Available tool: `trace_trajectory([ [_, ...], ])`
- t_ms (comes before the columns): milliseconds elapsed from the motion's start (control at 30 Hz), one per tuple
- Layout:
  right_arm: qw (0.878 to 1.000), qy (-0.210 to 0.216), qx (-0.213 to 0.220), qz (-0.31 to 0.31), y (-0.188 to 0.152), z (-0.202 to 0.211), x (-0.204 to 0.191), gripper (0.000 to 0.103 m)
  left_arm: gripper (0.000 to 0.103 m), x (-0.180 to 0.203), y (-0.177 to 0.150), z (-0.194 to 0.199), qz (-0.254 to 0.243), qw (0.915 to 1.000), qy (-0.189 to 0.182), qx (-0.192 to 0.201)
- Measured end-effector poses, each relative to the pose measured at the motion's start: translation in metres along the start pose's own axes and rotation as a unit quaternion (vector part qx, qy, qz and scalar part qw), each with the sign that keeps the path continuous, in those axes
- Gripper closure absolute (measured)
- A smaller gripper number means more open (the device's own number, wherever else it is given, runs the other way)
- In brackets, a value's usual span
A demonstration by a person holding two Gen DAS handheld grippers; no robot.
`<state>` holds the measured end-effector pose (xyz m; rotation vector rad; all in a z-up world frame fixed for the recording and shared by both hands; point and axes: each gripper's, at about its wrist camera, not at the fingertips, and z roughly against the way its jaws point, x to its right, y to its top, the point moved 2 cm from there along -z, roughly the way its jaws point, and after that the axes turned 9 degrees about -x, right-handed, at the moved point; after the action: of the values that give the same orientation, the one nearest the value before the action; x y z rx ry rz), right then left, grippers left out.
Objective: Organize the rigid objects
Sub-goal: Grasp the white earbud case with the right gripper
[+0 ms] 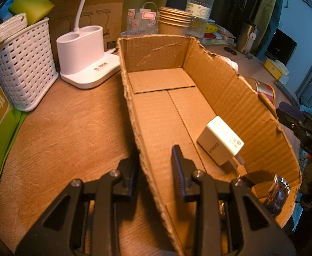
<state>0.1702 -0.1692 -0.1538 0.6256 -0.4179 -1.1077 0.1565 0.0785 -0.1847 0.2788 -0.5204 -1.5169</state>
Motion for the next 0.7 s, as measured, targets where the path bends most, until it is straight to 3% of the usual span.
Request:
trace_trajectory([
  [700,0.999,-0.014,-0.048,-0.016,-0.002,-0.029,0.005,0.048,0.072,0.000,0.000,0.000,0.000,1.0000,0.000,0.000],
])
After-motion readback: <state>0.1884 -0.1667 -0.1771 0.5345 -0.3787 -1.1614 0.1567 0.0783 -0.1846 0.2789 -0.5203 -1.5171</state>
